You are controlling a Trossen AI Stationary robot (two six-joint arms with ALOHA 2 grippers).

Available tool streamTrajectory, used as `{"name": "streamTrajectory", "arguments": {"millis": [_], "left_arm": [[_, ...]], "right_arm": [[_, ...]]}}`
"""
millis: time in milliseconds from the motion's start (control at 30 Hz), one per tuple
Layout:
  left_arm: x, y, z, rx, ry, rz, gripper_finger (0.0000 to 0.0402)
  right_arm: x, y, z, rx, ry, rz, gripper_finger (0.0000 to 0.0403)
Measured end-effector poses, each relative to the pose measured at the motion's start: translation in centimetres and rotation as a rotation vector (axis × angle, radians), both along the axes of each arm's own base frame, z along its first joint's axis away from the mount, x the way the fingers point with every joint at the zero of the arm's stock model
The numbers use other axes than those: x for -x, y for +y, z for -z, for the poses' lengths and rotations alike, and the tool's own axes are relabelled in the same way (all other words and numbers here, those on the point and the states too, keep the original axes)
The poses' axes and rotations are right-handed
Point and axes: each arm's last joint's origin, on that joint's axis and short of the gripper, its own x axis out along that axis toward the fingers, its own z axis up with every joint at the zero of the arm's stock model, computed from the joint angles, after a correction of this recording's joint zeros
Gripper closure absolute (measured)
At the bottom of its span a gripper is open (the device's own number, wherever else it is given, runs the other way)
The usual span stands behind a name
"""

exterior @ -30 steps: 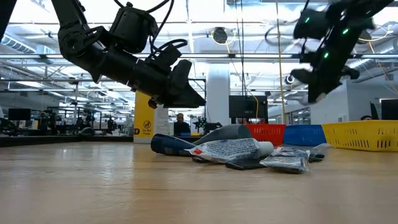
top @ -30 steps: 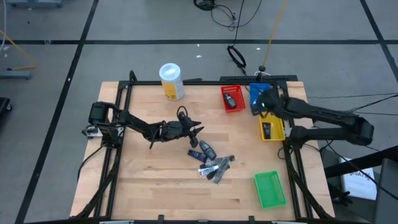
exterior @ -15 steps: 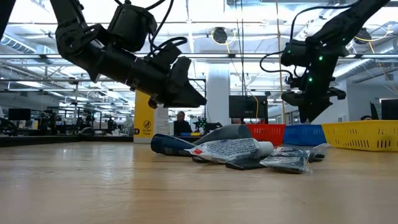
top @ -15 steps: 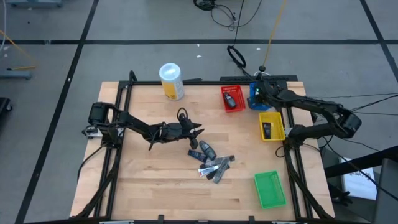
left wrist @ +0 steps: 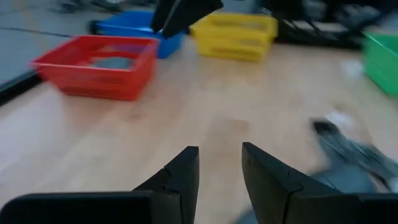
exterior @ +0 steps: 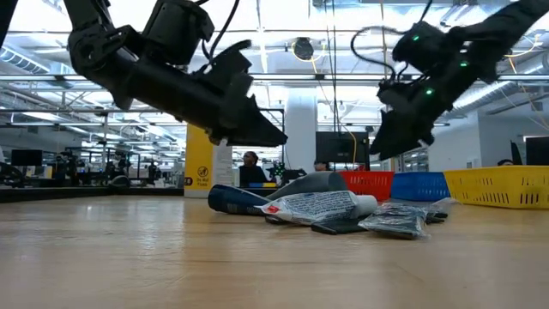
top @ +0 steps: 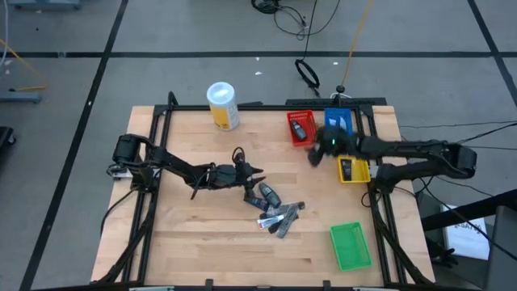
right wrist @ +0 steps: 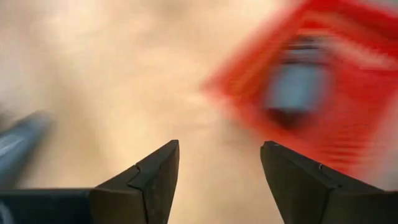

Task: Pick & Place Travel size toiletries
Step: Put the gray deodorant into the green bin

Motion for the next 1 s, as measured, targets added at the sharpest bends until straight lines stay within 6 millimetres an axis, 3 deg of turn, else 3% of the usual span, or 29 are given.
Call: {"name": "streamTrajectory", "arguments": {"millis": [200,333,500,633,1000], "left_arm": [[1.7,-0.4,-2.3,0.017,0.152,0.081,0.0282],[2.9,-0.4,-3.0,0.045,0.253,0.064,0.0282],[2.4,-0.7,-2.2,0.091,0.246,0.073,0.0282],[1.8,-1.0,-0.6,0.107,0.251,0.072,0.0282],[1.0,-1.1,1.7,0.158,0.249,0.048,0.0282]], "right_arm": [[-1.7,6.3,1.5,0.089,-0.162,-0.271,0.0197],[-2.2,8.9,2.5,0.139,-0.295,-0.441,0.0203],[-2.5,10.3,3.0,0.098,-0.472,-0.517,0.0200],[-3.8,10.1,3.6,0.138,-0.385,-0.383,0.0184],[-10.0,12.6,4.3,0.087,-0.220,-0.455,0.0065]]}}
